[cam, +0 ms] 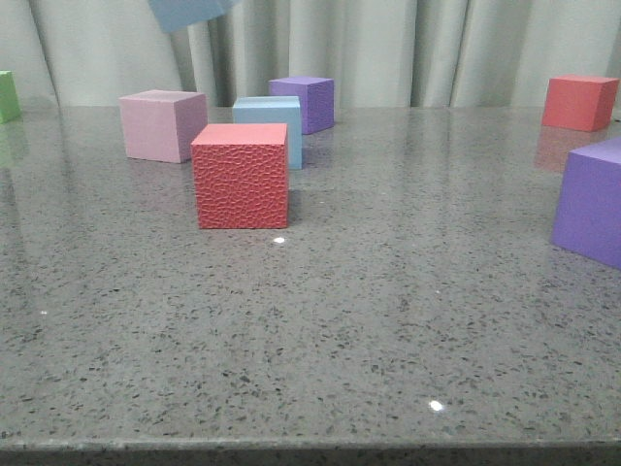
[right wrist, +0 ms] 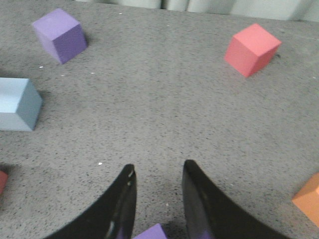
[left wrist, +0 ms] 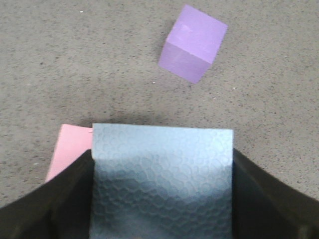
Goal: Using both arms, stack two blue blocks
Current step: 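Lift the second light blue cube with the left gripper toward the first, then lower the held cube onto the first light blue cube and open the left gripper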
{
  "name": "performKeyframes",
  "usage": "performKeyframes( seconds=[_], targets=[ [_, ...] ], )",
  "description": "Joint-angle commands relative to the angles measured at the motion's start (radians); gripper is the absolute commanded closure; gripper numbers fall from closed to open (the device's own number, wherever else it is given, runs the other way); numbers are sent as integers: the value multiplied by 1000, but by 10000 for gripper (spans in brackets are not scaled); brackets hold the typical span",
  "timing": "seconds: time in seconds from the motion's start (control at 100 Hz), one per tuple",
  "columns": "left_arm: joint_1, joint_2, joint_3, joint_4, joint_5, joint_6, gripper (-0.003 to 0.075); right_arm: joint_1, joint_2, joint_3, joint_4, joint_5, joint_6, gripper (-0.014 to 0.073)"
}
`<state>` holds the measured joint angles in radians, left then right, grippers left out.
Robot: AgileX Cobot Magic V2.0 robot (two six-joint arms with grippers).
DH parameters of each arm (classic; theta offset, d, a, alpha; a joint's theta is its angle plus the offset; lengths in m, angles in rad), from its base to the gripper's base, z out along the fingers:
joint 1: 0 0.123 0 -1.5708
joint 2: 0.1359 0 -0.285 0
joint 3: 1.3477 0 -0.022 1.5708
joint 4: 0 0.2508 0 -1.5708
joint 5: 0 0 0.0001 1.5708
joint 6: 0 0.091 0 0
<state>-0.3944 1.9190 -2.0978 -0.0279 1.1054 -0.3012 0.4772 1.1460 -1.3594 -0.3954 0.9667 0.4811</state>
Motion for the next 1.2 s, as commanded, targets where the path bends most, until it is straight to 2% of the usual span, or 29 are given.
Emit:
performKeyframes(
  seconds=[0.0, 0.35, 0.76, 1.19],
  targets=[
    [-28, -36, -32, -1, -62, -20, 405, -23, -43, -19, -41, -65, 3, 346],
    [-83, -3, -32, 6, -86, -76, 405, -26, -46, -19, -42, -70, 3, 346],
    [-92, 35, -32, 19, -83, -149, 405, -26, -46, -19, -42, -69, 3, 346],
    [-95, 36, -32, 2, -93, -149, 405, -26, -46, -19, -42, -69, 3, 346]
  ],
)
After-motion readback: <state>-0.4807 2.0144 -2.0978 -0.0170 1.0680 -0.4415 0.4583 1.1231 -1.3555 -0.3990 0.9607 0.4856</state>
